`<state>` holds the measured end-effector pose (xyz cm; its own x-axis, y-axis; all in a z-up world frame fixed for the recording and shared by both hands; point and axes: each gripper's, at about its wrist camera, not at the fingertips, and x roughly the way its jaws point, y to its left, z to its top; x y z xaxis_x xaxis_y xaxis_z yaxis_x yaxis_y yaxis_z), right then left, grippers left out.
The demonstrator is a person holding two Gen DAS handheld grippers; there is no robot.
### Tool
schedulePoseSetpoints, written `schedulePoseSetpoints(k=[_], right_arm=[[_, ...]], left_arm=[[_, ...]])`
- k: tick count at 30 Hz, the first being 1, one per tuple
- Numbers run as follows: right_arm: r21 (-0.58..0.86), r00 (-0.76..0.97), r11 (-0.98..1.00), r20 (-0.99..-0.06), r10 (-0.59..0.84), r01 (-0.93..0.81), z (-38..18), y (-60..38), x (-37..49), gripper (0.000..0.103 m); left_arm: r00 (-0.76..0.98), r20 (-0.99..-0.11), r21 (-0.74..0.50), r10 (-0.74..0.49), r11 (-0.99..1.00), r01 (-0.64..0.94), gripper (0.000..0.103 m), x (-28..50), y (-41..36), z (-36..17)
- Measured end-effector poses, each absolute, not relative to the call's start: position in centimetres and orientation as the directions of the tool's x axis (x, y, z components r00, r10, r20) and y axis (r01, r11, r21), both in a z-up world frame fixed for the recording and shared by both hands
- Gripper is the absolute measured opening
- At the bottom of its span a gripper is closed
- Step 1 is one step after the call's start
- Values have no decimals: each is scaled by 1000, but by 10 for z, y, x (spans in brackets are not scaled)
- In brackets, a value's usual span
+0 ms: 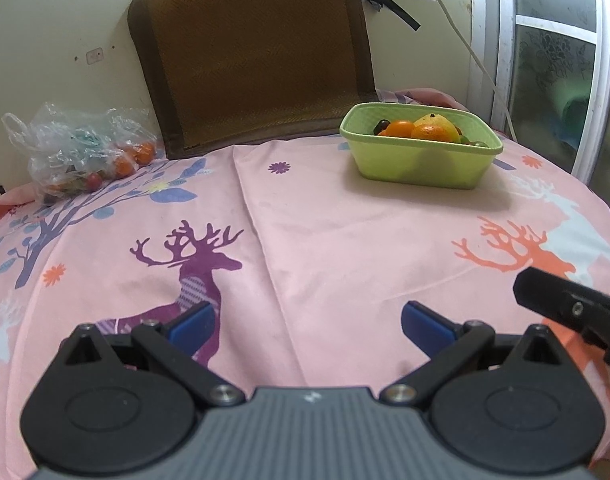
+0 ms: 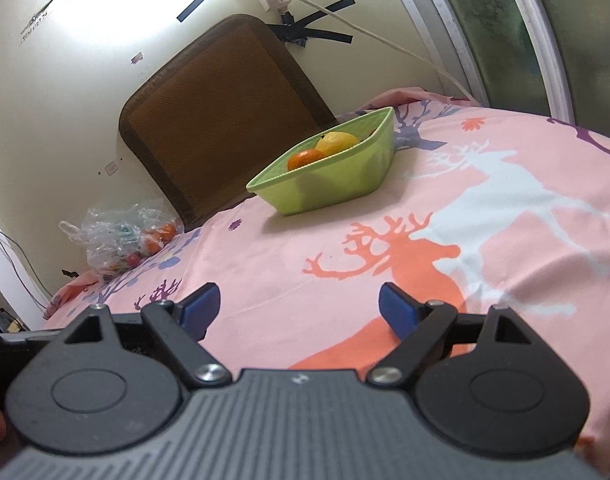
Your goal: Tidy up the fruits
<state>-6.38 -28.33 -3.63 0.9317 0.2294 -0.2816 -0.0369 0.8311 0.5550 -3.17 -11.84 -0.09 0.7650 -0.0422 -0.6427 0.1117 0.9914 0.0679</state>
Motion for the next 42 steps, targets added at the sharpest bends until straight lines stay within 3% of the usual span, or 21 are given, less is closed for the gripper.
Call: schedulePoseSetpoints(k=[42], right_arm=[[520, 948, 854, -259, 184, -24, -32, -280, -70, 89]], left_arm=[[752, -659, 67, -6, 996, 66, 103, -31, -117, 1]])
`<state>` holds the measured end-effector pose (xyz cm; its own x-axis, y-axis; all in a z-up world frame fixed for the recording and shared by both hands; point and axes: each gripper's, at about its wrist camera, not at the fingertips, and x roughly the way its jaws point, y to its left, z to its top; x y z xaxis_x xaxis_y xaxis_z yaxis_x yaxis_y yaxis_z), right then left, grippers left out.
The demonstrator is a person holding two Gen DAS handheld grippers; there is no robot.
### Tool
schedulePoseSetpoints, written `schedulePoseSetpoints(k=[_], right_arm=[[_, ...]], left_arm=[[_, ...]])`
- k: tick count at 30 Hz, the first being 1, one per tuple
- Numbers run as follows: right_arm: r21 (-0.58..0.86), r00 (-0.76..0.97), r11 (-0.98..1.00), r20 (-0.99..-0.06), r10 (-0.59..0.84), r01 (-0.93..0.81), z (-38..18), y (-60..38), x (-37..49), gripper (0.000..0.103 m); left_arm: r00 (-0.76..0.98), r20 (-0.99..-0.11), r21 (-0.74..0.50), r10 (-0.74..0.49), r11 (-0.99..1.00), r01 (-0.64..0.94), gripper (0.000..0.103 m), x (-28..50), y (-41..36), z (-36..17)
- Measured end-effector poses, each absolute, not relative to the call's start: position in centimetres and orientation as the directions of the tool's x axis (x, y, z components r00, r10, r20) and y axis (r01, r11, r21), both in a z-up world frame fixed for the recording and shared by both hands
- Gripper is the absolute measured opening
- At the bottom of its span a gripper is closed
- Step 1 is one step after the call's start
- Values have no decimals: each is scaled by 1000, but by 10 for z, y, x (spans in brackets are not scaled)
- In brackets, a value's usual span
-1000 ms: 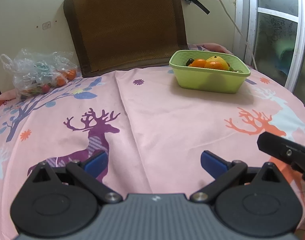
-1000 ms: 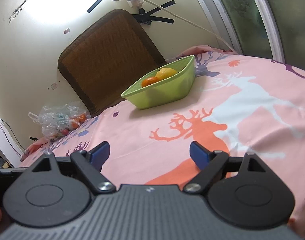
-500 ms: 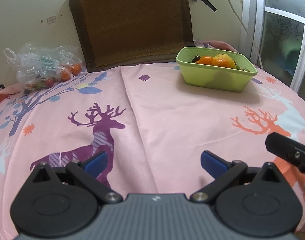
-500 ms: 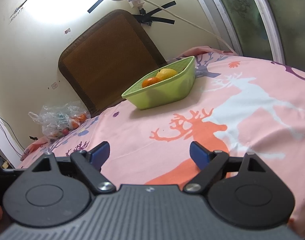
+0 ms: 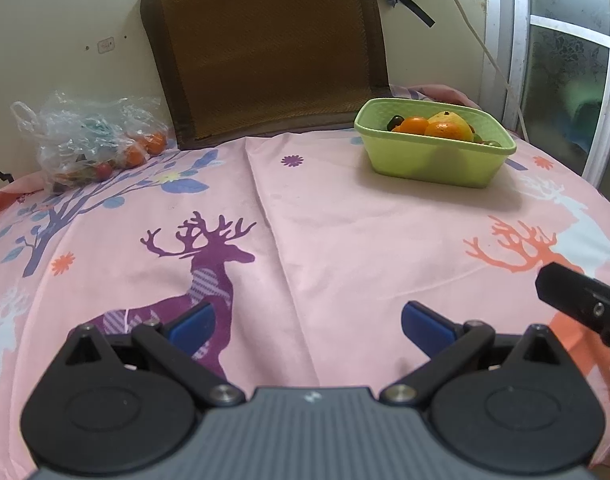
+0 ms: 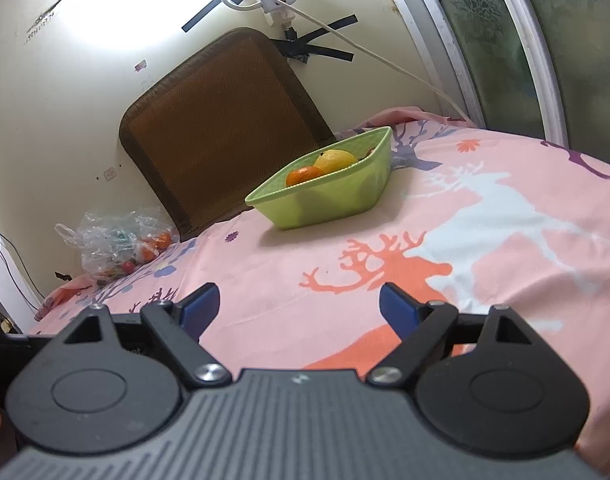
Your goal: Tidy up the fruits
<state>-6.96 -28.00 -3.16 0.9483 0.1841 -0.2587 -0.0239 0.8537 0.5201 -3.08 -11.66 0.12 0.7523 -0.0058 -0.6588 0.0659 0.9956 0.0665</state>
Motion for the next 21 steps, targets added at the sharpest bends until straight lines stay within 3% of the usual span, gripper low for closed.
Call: schedulePoseSetpoints(k=[21], right_arm=[[530, 946, 848, -267, 184, -15, -34, -279, -71, 89]], left_arm=[[751, -659, 106, 38, 993, 43, 103, -30, -118, -4]])
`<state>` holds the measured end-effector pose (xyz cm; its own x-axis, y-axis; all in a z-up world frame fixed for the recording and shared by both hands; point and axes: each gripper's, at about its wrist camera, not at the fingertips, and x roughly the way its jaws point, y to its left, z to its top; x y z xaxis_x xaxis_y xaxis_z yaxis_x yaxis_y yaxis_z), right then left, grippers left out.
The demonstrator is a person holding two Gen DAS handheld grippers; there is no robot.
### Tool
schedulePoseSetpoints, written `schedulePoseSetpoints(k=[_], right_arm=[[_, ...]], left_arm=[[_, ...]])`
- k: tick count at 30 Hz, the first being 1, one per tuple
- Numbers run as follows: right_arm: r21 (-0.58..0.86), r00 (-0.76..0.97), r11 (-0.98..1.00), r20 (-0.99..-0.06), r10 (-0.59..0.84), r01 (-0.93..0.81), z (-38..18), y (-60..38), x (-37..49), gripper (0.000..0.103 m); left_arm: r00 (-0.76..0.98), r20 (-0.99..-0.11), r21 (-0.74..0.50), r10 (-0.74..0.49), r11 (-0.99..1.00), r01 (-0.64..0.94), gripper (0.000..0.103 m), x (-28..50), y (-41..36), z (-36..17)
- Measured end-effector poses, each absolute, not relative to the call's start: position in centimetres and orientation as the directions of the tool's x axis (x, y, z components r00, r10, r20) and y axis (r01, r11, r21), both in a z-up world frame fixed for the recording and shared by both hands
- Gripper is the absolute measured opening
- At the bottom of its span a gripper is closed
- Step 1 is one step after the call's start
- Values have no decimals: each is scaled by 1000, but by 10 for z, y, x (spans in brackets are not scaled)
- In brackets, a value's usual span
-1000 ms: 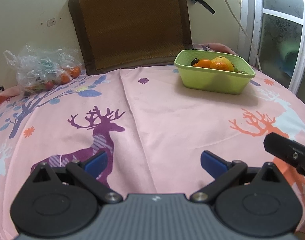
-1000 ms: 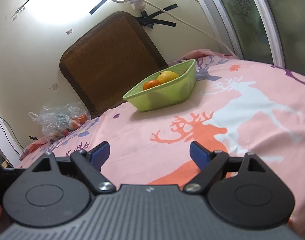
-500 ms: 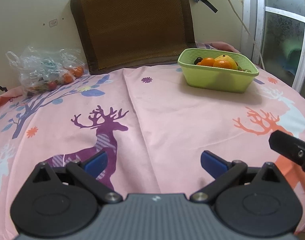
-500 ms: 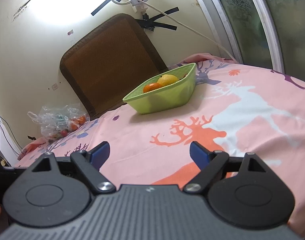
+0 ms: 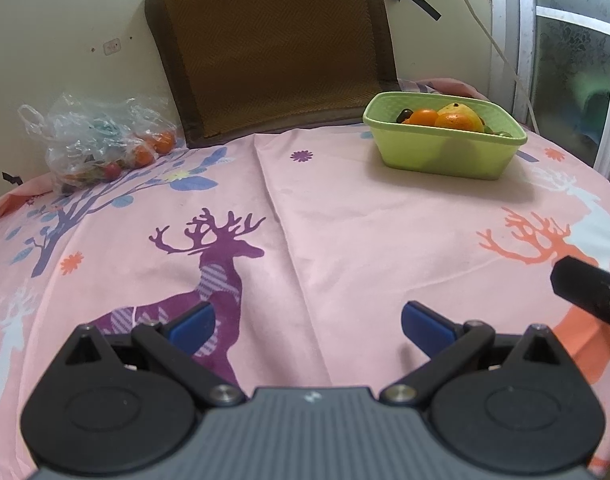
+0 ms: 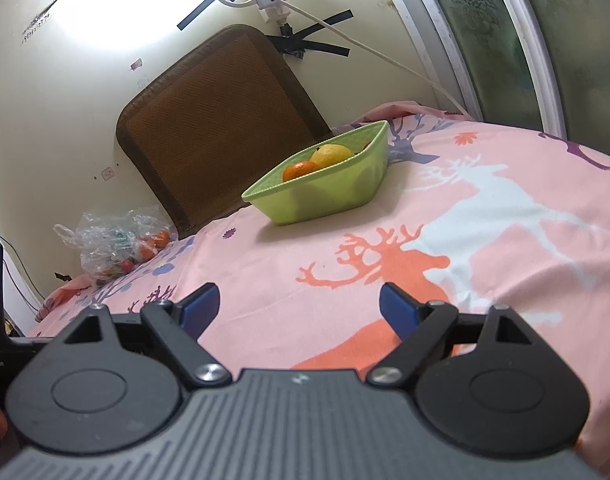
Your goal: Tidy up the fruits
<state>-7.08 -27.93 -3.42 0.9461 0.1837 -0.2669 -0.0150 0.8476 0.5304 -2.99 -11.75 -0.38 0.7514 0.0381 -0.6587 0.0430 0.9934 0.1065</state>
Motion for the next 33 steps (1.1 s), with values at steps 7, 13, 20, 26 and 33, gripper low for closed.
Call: schedulePoseSetpoints(k=[7, 13, 20, 26, 33], right_arm=[[533, 949, 846, -262, 175, -8, -34, -279, -72, 89], [536, 953, 844, -257, 160, 3, -34, -281, -74, 89], [533, 955, 846, -255, 152, 7, -33, -281, -75, 89], [518, 958, 855, -257, 127, 26, -33, -278, -76, 89], [503, 961, 863, -253, 109, 35, -31, -275, -77, 89]], left_arm=[[754, -655, 116, 46, 992, 40, 103, -30, -118, -4], [750, -660, 111, 33, 992, 53, 103, -30, -118, -5], [743, -669, 102, 17, 992, 69, 103, -31, -120, -6], [745, -668, 87, 2, 993, 75, 103, -32, -118, -6], [743, -669, 88, 2, 993, 77, 103, -32, -116, -7]])
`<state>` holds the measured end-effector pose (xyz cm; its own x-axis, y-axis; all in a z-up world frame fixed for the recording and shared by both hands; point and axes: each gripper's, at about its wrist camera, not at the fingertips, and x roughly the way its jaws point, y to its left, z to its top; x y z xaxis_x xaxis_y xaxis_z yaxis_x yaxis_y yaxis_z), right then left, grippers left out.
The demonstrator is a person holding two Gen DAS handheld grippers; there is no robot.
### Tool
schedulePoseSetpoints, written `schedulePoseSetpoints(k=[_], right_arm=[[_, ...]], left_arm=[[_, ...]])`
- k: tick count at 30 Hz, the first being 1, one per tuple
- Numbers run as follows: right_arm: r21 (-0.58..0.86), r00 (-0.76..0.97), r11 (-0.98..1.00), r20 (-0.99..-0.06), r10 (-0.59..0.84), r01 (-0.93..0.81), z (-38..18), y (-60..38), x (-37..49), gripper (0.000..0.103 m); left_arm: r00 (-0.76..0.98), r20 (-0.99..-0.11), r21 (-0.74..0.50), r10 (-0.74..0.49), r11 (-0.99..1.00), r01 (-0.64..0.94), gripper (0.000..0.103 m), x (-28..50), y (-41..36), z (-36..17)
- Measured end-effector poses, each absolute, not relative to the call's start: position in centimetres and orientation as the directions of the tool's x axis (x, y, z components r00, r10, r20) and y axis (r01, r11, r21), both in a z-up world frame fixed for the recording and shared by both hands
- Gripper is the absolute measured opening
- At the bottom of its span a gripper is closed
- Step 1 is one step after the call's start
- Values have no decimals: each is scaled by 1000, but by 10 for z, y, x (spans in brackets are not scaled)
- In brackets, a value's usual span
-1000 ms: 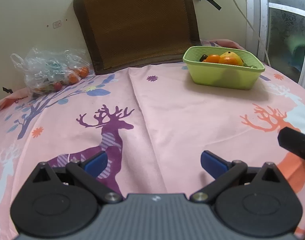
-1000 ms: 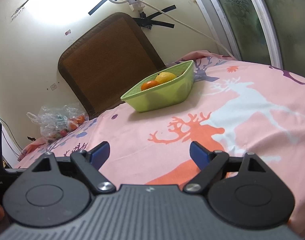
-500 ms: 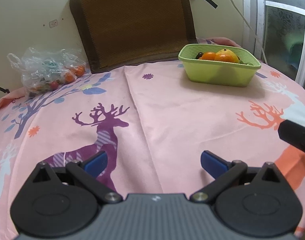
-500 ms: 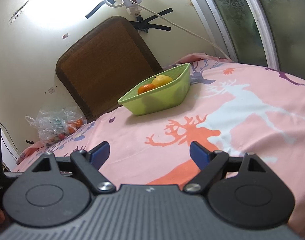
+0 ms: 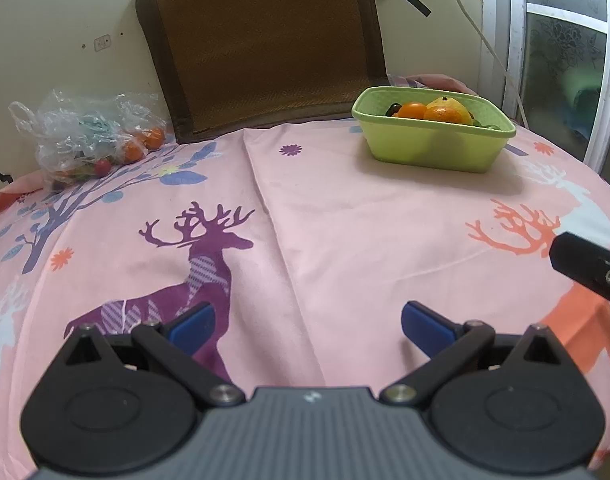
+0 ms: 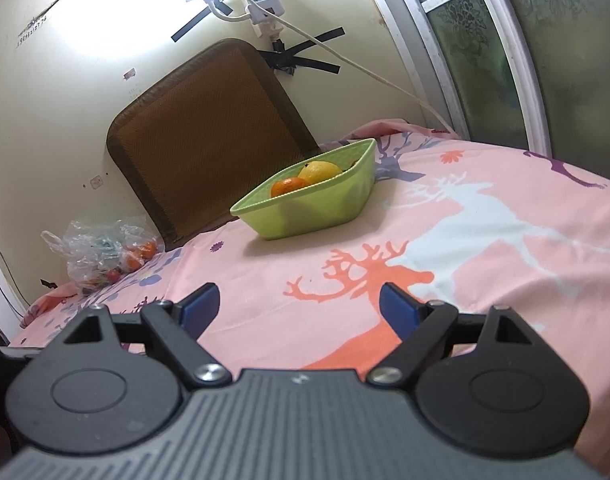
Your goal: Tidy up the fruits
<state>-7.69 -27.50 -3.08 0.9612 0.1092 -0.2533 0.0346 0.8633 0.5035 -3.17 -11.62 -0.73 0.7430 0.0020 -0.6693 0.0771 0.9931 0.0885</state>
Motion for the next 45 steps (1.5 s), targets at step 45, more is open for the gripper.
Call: schedulePoseSetpoints(k=[45], right_arm=[[538, 965, 842, -241, 106, 41, -33, -282, -81, 90]], left_arm=[[759, -651, 174, 36, 979, 103, 103, -37, -132, -11]])
